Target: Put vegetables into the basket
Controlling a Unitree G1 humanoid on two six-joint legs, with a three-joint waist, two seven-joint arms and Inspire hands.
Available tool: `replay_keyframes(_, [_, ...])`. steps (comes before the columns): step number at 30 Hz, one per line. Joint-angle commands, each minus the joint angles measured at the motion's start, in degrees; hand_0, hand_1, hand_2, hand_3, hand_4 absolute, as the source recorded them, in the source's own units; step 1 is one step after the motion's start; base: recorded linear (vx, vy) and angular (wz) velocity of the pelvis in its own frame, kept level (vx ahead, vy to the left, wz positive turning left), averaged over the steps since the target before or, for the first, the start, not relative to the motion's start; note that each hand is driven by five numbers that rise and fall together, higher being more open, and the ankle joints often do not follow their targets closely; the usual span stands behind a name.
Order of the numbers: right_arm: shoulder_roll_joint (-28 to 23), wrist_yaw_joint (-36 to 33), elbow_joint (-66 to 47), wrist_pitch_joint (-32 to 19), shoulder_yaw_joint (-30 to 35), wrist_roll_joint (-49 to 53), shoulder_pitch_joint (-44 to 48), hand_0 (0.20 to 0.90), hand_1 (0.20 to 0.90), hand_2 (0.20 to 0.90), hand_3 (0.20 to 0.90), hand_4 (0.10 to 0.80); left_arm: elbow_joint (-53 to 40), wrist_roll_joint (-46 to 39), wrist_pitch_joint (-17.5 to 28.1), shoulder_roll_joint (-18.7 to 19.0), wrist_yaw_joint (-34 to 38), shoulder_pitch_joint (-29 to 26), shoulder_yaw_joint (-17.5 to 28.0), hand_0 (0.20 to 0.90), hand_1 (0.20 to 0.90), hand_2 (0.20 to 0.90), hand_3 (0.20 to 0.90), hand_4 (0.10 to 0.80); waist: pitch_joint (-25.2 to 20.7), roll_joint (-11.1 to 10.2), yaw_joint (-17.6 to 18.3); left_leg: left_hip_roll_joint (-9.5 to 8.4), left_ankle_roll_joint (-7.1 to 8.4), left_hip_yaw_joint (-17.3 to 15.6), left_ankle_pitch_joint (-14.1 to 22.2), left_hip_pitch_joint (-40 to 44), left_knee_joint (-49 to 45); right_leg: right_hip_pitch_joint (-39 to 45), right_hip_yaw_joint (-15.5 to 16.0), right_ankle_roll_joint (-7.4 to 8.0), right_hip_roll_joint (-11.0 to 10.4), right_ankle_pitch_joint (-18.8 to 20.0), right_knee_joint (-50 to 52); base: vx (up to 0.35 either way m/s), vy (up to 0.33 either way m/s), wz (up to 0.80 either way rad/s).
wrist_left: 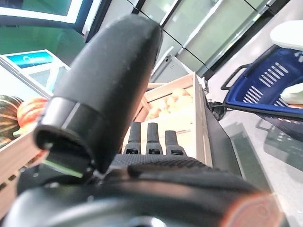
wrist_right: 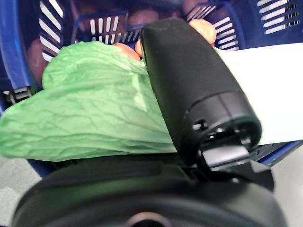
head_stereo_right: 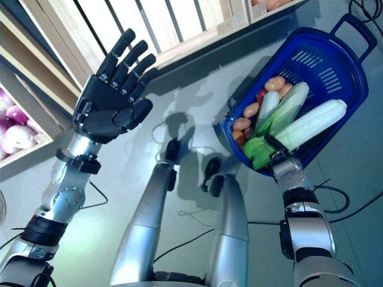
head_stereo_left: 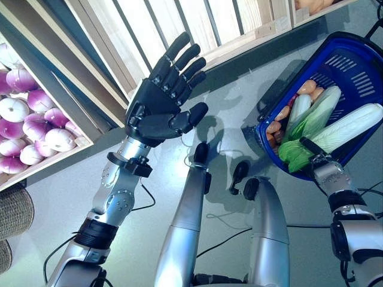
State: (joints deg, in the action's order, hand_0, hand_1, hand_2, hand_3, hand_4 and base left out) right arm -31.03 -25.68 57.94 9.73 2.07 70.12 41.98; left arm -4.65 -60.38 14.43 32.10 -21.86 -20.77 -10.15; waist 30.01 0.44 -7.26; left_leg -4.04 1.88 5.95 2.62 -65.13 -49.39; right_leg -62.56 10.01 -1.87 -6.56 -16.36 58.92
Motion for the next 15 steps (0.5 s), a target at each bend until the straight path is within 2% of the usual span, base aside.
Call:
replay_keyframes(1, [-3.9,-2.9,0.3,-3.9,2.7,-1.6,-2.7,0.9,0.9,0.9,0.9,0.8,-10.2,-1.0,3.6,-2.9,-2.0,-2.0,2.7,0.9,0.9,0.9,0.9,0.8,-0.2,2.7,-0.5,-1.79,-3.54,-2.9,5.3,-0.8,-3.0,0.9,0.0,1.25,1.1,8.0,-0.7,-0.002,-0.03,0.01])
replay_keyframes(4, [-4.1,-3.2,-0.7,-6.1,3.3,-0.7,-4.5,0.9,0.9,0.9,0.9,0.8,-10.5,-1.1,3.4,-2.8,-2.1,-0.9,3.0,0.9,0.9,0.9,0.9,0.8,-0.2,2.2,-0.5,-1.56,-3.09,-2.8,4.3,-1.0,-2.8,1.4,0.7,1.31,1.2,9.2,-1.6,0.027,-0.044,0.0])
replay_keyframes(9, [-4.4,-8.0,-3.2,-11.0,5.3,-1.8,-7.6,0.9,0.9,0.9,0.9,0.8,-10.9,-2.7,2.2,-2.1,-4.1,2.5,3.3,0.9,0.9,0.9,0.9,0.8,-0.2,1.7,-0.3,-0.71,-2.46,-2.9,3.7,1.4,-1.7,4.8,1.0,1.64,1.8,9.9,-4.0,0.043,-0.029,-0.03])
replay_keyframes(12, [-3.4,-9.2,-4.6,-10.5,5.7,-1.7,-8.6,0.9,0.9,0.9,0.9,0.8,-10.7,-3.3,1.5,-1.7,-6.1,3.7,3.8,0.9,0.9,0.9,0.9,0.8,-0.2,1.2,-0.4,-0.07,-2.03,-2.8,3.6,3.3,-0.6,7.0,1.1,1.59,2.1,10.0,-5.7,-0.017,-0.011,0.01])
replay_keyframes(13, [-3.6,-8.8,-3.9,-11.4,6.1,-0.8,-8.4,0.9,0.9,0.9,0.9,0.8,-10.7,-2.8,1.3,-1.4,-7.3,3.6,3.7,0.9,0.9,0.9,0.9,0.8,-0.2,0.8,-0.5,0.47,-2.22,-2.9,2.1,4.6,1.4,8.5,1.4,0.92,2.2,10.9,-7.9,-0.049,-0.034,0.06])
replay_keyframes(15, [-3.4,-9.1,-4.0,-11.3,6.4,-0.6,-8.1,0.9,0.9,0.9,0.9,0.8,-10.7,-3.1,0.7,-1.1,-8.2,3.6,3.7,0.9,0.9,0.9,0.9,0.8,-0.2,0.2,-0.7,0.66,-2.04,-2.6,1.9,7.8,3.9,11.8,1.2,0.77,2.5,10.8,-11.0,-0.025,-0.026,0.16])
